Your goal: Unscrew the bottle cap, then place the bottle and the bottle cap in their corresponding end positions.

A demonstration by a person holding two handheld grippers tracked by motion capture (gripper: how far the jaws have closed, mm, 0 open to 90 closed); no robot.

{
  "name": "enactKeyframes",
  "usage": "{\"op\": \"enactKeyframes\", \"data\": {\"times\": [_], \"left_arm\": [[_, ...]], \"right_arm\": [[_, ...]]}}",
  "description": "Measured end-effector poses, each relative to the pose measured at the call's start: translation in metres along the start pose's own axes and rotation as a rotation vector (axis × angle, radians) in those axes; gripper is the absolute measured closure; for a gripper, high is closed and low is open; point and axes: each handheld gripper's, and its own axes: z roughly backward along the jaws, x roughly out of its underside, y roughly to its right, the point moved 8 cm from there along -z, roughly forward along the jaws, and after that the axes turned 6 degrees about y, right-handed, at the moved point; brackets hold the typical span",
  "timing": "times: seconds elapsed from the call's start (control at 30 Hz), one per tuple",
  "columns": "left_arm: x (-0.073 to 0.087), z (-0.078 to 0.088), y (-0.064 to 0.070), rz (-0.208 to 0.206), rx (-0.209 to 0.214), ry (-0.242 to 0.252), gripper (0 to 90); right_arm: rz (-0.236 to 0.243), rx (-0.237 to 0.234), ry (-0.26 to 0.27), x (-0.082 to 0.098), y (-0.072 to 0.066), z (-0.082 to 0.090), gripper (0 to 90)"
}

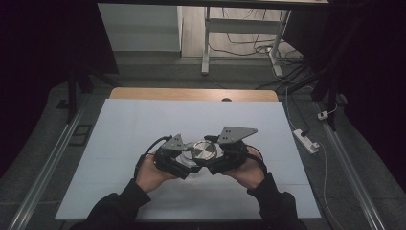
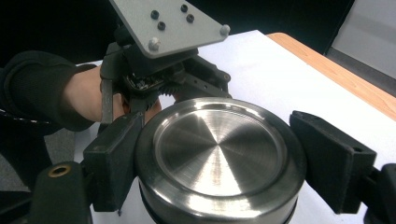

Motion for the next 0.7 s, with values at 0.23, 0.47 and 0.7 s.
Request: {"op": "enactKeyframes", "data": {"times": [0.23, 0.47, 0.7], "left_arm": [[0.000, 0.004, -0.009, 0.008, -0.030, 0.011, 15.7], [0.000, 0.005, -0.015, 0.016, -0.048, 0.017, 15.7], [-0.002, 0.003, -0.020, 0.015, -0.059, 0.022, 15.6]], "right_arm": [[-0.011, 0.007, 0.007, 0.001, 0.001, 0.003, 20.0], [-0.016, 0.005, 0.011, 0.000, -0.001, 0.006, 20.0], [-0.013, 0.004, 0.009, 0.004, -0.004, 0.009, 20.0]]}}
